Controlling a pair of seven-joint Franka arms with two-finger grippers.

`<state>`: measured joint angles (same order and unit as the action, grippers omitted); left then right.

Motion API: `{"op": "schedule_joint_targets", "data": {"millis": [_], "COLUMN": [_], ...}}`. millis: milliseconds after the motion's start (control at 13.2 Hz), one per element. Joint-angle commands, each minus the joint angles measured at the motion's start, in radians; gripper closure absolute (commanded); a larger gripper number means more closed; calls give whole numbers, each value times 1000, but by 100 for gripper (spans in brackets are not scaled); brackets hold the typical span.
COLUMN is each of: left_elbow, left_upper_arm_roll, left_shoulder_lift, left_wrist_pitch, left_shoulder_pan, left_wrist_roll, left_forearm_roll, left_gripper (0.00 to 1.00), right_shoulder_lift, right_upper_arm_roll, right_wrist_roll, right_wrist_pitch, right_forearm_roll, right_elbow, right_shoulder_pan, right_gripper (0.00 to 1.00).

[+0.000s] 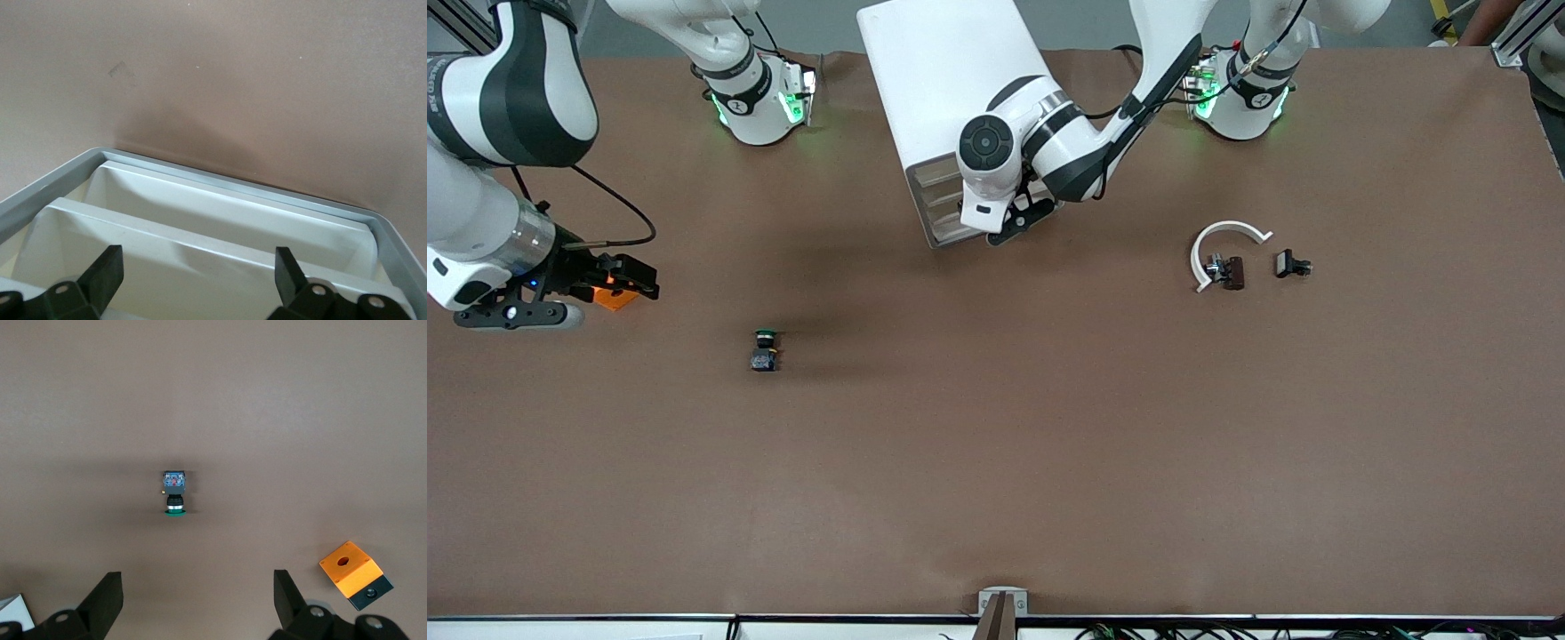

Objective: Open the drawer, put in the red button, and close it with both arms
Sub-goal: 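Push the drawer shut with the left gripper while the right gripper withdraws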

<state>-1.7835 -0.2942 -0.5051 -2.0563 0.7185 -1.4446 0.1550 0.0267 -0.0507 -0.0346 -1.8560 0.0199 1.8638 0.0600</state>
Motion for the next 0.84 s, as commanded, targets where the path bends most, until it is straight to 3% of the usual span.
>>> {"op": "schedule_joint_targets", "data": {"millis": [0,380,760], "left_elbow": [47,133,214], "left_upper_arm_roll": [-8,-5,-6], "left_shoulder_lift": [-1,7,11], "left_wrist_pitch": [19,21,21], "left_shoulder_pan": [-78,-311,-497], "left_wrist_roll": [-14,70,182], "left_forearm_roll": [-3,-28,-231], "left_gripper": [0,0,0], "right_shoulder_lift": [-19,-19,-14], "right_upper_arm_roll": [3,5,5], "right_wrist_roll": [-57,-54,-53], "right_wrist_pitch": [-3,23,78], "right_forearm_roll": [-20,-20,-18], "right_elbow": [-26,-95,-150], "right_shoulder_pan": [0,3,-8], "right_gripper": [0,0,0]}}
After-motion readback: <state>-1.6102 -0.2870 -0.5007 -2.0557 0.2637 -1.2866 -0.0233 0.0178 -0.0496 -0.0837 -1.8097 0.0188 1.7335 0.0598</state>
